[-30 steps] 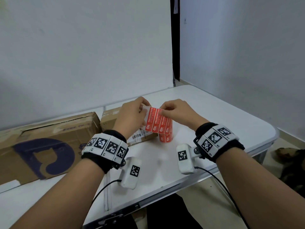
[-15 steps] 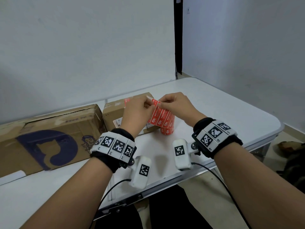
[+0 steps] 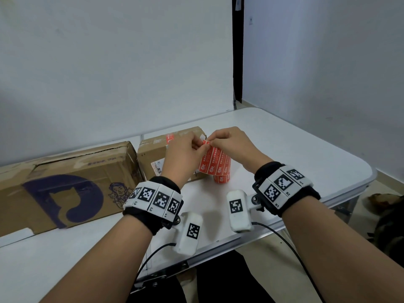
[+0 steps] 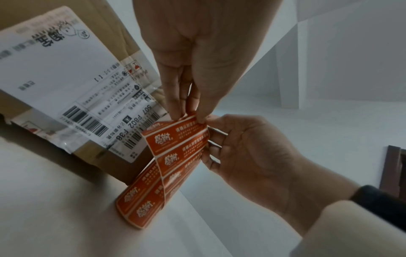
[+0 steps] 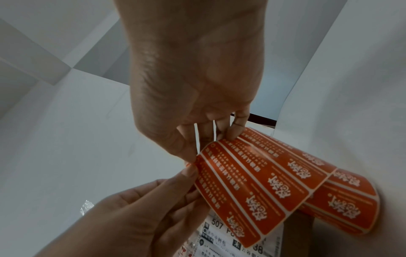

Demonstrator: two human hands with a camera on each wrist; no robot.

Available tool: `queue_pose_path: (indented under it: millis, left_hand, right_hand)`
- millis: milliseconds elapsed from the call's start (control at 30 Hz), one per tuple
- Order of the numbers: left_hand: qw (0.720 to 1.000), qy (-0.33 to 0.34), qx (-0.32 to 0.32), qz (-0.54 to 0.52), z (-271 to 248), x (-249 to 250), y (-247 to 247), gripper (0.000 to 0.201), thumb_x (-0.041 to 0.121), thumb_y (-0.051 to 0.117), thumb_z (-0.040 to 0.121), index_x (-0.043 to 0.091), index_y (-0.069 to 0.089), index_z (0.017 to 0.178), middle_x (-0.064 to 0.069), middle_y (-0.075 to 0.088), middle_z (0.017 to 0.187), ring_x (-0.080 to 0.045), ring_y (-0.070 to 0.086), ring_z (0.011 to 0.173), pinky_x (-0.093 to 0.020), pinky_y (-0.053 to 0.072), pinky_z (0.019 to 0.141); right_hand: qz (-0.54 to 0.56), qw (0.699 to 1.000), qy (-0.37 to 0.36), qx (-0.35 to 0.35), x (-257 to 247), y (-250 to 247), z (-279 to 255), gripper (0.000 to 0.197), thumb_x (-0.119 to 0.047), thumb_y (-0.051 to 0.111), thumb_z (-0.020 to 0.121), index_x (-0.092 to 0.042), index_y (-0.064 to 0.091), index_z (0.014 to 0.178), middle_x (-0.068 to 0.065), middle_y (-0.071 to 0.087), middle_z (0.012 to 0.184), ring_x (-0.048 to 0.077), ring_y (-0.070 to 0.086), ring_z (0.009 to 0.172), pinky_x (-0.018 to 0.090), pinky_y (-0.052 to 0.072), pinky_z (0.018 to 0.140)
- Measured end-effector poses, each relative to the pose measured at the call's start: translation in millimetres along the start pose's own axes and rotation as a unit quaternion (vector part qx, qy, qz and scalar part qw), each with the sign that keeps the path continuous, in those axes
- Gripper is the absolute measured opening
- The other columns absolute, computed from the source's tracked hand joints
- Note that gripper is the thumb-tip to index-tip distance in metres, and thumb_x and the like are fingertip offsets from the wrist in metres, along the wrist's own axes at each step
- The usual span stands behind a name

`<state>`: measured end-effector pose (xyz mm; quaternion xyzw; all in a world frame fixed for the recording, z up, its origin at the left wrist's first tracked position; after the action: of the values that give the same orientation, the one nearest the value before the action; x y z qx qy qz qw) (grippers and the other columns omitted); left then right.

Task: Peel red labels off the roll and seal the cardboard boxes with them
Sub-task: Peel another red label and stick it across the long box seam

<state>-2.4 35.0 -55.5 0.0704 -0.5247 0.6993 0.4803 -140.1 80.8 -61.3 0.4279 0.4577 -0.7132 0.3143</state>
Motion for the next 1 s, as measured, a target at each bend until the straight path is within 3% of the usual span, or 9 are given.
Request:
queue_pose_path:
  millis: [100, 233, 333, 500, 633, 767, 900, 1000]
  left_hand:
    - [1.000, -0.002, -0.003, 0.015, -0.7, 1.4, -3.3, 0.015, 0.031, 0.064, 0.087, 0.016, 0.068, 0.087, 0.006, 0.065, 0.081, -0.013, 0.062, 0.080, -0.029, 0.051, 0.076]
    - [1.000, -0.011, -0.006, 0.013, -1.2, -1.2, -6.3, 0.016, 0.031, 0.063, 0.087, 0.017, 0.071, 0.090, 0.007, 0.064, 0.081, -0.010, 0.060, 0.077, -0.023, 0.045, 0.072]
    - [1.000, -0.022, -0.012, -0.010, -2.8, -2.9, -7.8, 0.016, 0.030, 0.062, 0.088, 0.017, 0.072, 0.089, 0.004, 0.069, 0.082, -0.012, 0.062, 0.078, -0.026, 0.050, 0.074]
    - [0.993, -0.056, -0.015, -0.101, -6.8, -5.1, -10.6, 0.013, 0.024, 0.062, 0.089, 0.017, 0.073, 0.086, 0.002, 0.072, 0.081, -0.013, 0.068, 0.078, -0.030, 0.057, 0.078]
    - [0.970, -0.117, -0.009, -0.214, -6.7, -8.7, -12.3, 0.014, 0.017, 0.061, 0.091, 0.007, 0.071, 0.092, -0.010, 0.074, 0.084, -0.018, 0.071, 0.077, -0.033, 0.059, 0.081]
    - [0.930, -0.166, 0.012, -0.329, -6.5, -12.6, -22.2, 0.018, 0.013, 0.062, 0.090, -0.001, 0.069, 0.098, -0.017, 0.073, 0.089, -0.019, 0.071, 0.073, -0.026, 0.060, 0.074]
    - [0.906, -0.183, 0.054, -0.377, -6.1, -21.3, -41.6, 0.011, 0.013, 0.063, 0.090, 0.005, 0.070, 0.088, -0.011, 0.073, 0.079, -0.017, 0.070, 0.066, -0.023, 0.060, 0.069]
    - [0.900, -0.189, 0.094, -0.382, -5.8, -31.0, -58.4, 0.012, 0.015, 0.062, 0.090, 0.005, 0.069, 0.089, -0.007, 0.072, 0.079, -0.011, 0.069, 0.061, -0.021, 0.058, 0.065]
  right_hand:
    - [-0.007, 1.000, -0.001, 0.003, -1.7, 2.9, -0.6, 0.024, -0.012, 0.056, 0.082, -0.022, 0.077, 0.084, -0.004, 0.070, 0.080, 0.013, 0.061, 0.082, 0.024, 0.045, 0.069]
    - [-0.005, 1.000, -0.004, 0.009, -1.9, 5.9, -1.1, 0.024, -0.014, 0.057, 0.083, -0.021, 0.079, 0.090, -0.006, 0.070, 0.085, 0.013, 0.063, 0.088, 0.022, 0.044, 0.071]
    - [-0.011, 1.000, -0.010, 0.009, -2.5, 6.8, -1.8, 0.022, -0.015, 0.058, 0.084, -0.021, 0.079, 0.092, -0.006, 0.071, 0.086, 0.012, 0.063, 0.089, 0.020, 0.043, 0.069]
    - [-0.017, 1.000, -0.012, 0.014, -2.3, 6.6, -4.0, 0.018, -0.021, 0.060, 0.085, -0.022, 0.078, 0.089, -0.001, 0.073, 0.084, 0.013, 0.064, 0.081, 0.023, 0.047, 0.069]
    - [-0.055, 0.996, -0.015, 0.068, 2.0, 6.3, 0.0, 0.024, -0.015, 0.053, 0.088, -0.017, 0.076, 0.094, -0.004, 0.069, 0.084, 0.011, 0.063, 0.079, 0.021, 0.046, 0.064]
    - [-0.128, 0.987, -0.015, 0.100, 5.7, 6.1, 3.4, 0.027, -0.019, 0.047, 0.091, -0.019, 0.070, 0.105, 0.000, 0.070, 0.101, 0.016, 0.063, 0.089, 0.030, 0.052, 0.075]
    - [-0.184, 0.976, -0.005, 0.118, 8.0, 6.0, 6.3, 0.018, -0.023, 0.045, 0.092, -0.023, 0.056, 0.107, 0.001, 0.070, 0.096, 0.025, 0.063, 0.094, 0.043, 0.054, 0.081]
    - [-0.230, 0.967, -0.003, 0.110, 7.6, 8.2, 6.5, 0.015, -0.021, 0.044, 0.093, -0.021, 0.051, 0.107, 0.003, 0.070, 0.097, 0.030, 0.062, 0.096, 0.046, 0.051, 0.085]
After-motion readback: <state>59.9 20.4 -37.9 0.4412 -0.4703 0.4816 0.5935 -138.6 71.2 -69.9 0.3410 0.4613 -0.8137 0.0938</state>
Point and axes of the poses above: each hand's wrist, its own z-axis towards the middle knuckle, its own y-axis out of the palm, x = y × z, the point moved 1 cm from there along z, towards the middle knuckle
